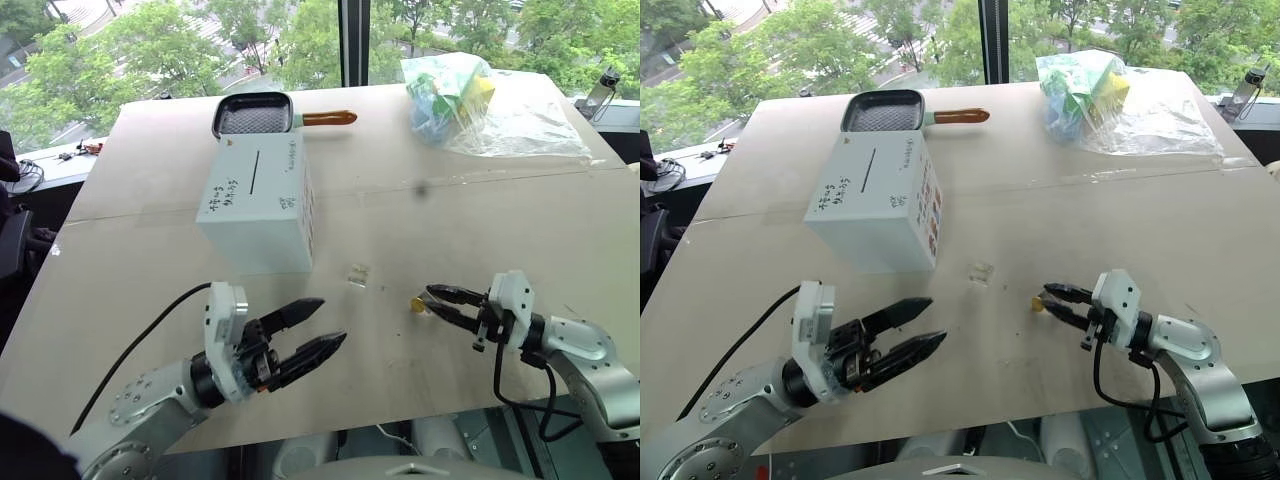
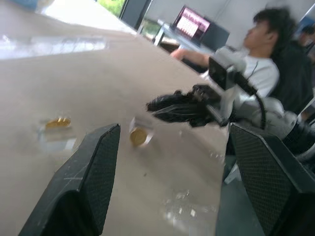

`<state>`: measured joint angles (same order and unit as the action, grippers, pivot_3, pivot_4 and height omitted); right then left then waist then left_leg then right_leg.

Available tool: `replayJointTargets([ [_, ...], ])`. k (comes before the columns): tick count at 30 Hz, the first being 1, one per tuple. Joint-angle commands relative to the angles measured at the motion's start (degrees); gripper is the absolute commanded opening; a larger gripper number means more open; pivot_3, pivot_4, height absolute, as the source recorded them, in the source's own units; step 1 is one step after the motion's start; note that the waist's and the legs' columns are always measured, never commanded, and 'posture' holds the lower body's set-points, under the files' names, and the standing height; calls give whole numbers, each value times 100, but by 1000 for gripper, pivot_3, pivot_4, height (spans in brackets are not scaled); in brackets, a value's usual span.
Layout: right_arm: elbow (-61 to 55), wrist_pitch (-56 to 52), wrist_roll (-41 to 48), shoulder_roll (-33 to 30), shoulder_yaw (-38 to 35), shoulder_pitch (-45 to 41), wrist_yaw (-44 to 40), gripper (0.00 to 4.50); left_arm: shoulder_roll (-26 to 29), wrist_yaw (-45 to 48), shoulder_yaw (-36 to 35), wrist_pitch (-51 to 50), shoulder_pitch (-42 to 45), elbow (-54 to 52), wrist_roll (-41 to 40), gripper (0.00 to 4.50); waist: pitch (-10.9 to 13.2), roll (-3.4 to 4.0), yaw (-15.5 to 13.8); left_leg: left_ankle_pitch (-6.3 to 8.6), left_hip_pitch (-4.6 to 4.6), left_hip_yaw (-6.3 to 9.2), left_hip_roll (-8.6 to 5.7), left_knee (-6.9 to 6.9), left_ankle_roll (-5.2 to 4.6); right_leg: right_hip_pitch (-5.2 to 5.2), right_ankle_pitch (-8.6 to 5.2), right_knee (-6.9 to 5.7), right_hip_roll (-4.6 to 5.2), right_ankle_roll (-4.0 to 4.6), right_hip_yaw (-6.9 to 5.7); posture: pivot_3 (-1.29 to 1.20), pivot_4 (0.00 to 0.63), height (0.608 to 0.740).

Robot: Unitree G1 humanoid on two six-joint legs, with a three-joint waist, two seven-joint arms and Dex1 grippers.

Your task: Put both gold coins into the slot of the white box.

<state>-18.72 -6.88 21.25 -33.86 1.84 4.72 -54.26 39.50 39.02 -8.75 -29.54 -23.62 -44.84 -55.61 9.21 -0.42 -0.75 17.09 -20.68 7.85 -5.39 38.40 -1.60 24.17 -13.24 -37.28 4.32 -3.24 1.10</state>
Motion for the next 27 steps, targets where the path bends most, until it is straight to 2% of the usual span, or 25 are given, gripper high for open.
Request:
replayJointTargets([
  [1, -82, 353, -224, -155, 123, -186, -215, 2649, 192, 333, -55, 158, -155, 81, 500, 3618, 0, 0, -3, 0, 0, -1, 0, 0, 0, 0, 0, 0, 0, 0, 0, 0, 150, 721],
  [2, 8, 508, -427, -255, 217, -310, -301, 3079, 199, 369, -52, 178, -171, 101, 559, 3618, 0, 0, -2, 0, -1, -2, 0, 0, 0, 0, 0, 2, 0, 0, 0, 0, 150, 721],
  [6, 397, 1141, -1142, -554, 541, -758, -475, 3079, 183, 448, -55, 194, -170, 117, 750, 3618, 1, -2, -3, 0, -1, -11, 0, 1, -1, -1, 1, 8, 0, -1, -5, 0, 150, 721],
  [13, 760, 1559, -2113, -855, 1002, -1372, -462, 3079, 52, 418, 21, 227, -214, 38, 918, 3618, 2, -1, -2, 0, -4, -4, 4, -3, 1, 1, 1, 15, -1, 0, 0, 0, 150, 721],
  [17, 693, 1311, -2112, -761, 1045, -1562, -364, 3079, -23, 369, 13, 207, -240, -26, 944, 3618, 2, -2, -4, 0, -5, -6, 5, -3, 1, 0, 1, 19, -1, 0, 2, 0, 150, 721],
  [27, 586, 1271, -2346, -981, 1227, -1628, -582, 3079, -110, 307, 39, 210, -266, -65, 986, 3618, 2, -1, -6, 0, -6, -5, 6, -3, 0, 0, 2, 22, -2, 0, 1, 0, 150, 721],
])
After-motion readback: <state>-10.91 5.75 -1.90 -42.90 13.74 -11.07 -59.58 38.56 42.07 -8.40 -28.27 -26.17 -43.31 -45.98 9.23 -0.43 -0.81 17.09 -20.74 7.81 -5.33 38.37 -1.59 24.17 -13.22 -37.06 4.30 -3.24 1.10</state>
